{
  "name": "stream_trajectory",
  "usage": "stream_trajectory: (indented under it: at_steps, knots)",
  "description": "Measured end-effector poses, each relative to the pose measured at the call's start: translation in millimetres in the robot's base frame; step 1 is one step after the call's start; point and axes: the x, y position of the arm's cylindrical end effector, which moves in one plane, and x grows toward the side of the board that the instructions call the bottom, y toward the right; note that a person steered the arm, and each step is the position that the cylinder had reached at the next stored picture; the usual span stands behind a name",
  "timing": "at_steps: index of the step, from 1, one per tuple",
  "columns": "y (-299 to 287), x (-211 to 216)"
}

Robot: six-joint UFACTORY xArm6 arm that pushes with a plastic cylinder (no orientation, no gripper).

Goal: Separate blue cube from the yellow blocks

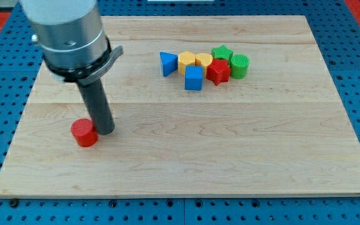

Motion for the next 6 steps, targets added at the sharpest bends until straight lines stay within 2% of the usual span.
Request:
stream_trajectory:
  at_steps: [2,3,4,5,6]
  knots:
    - [-66.9,6.5]
    - [26.1,-13.3]
    - [51.2,-68.3]
    - [131.2,-57.8]
    - [164.5,-67.2]
